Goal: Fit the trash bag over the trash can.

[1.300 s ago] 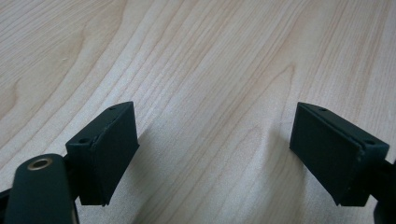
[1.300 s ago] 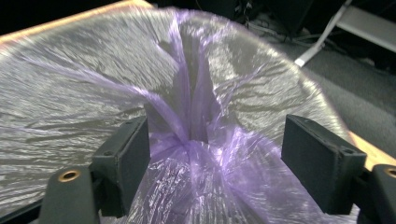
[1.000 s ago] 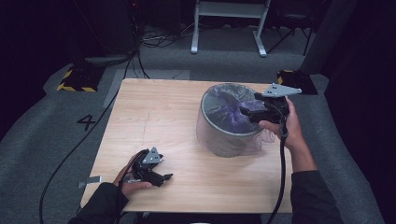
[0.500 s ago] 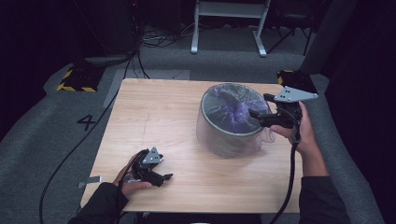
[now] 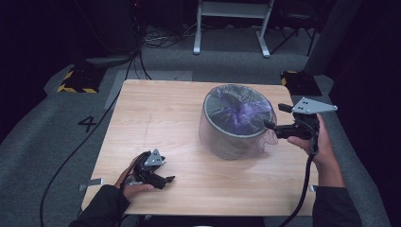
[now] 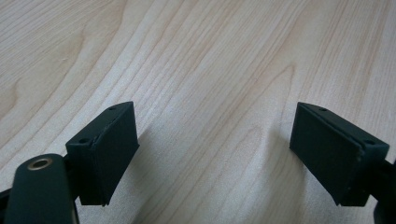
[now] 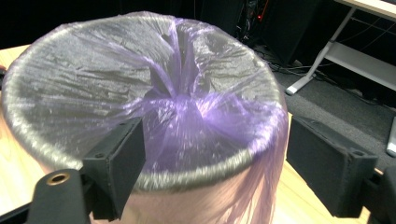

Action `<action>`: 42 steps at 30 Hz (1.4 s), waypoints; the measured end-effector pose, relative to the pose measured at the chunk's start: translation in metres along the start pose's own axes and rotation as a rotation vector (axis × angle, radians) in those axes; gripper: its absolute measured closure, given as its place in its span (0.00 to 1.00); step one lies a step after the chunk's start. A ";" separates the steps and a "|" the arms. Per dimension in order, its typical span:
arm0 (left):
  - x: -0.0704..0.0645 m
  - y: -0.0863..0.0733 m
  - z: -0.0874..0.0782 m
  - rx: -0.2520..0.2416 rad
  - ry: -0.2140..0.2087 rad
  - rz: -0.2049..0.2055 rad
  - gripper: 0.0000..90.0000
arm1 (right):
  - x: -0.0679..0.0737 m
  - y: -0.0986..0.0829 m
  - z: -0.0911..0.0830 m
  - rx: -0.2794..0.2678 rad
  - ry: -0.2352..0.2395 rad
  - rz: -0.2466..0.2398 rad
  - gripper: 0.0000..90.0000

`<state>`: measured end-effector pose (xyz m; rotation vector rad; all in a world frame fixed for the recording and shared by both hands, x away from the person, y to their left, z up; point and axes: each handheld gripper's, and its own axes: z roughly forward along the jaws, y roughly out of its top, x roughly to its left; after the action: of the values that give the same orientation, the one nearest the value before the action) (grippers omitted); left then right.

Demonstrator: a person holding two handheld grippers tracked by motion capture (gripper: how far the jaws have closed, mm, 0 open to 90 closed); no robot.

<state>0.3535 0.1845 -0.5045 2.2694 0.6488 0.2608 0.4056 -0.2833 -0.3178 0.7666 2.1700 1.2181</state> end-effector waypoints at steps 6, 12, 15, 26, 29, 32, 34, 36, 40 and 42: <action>0.000 0.000 0.000 0.000 0.000 0.000 0.16 | 0.002 -0.006 -0.004 0.008 0.008 -0.006 0.22; 0.000 0.000 0.000 0.000 0.000 0.000 0.16 | 0.005 -0.013 -0.006 0.017 0.015 -0.015 0.21; 0.000 0.000 0.000 0.000 0.000 0.000 0.16 | 0.006 -0.016 -0.007 0.021 0.018 -0.017 0.21; 0.000 0.000 0.000 0.000 0.000 0.000 0.16 | 0.011 -0.027 -0.004 0.039 0.043 -0.019 0.20; 0.000 0.000 0.000 0.000 0.000 0.000 0.16 | 0.011 -0.032 -0.003 0.040 0.051 -0.012 0.21; 0.000 0.000 0.000 0.000 0.000 0.000 0.16 | 0.012 -0.037 -0.002 0.039 0.061 -0.013 0.21; 0.000 0.000 0.000 0.000 0.000 0.000 0.16 | 0.013 -0.041 0.000 0.046 0.062 -0.017 0.21; 0.000 0.000 0.000 0.000 0.000 -0.001 0.16 | 0.015 -0.044 0.003 0.060 0.060 -0.022 0.20; 0.000 0.000 0.000 0.000 0.000 0.000 0.16 | 0.013 -0.051 0.008 0.066 0.069 -0.010 0.20; 0.000 0.000 0.000 0.000 0.000 -0.001 0.16 | 0.013 -0.055 0.011 0.077 0.047 -0.006 0.21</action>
<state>0.3535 0.1845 -0.5045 2.2694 0.6495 0.2605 0.3925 -0.2920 -0.3729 0.7701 2.2668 1.1663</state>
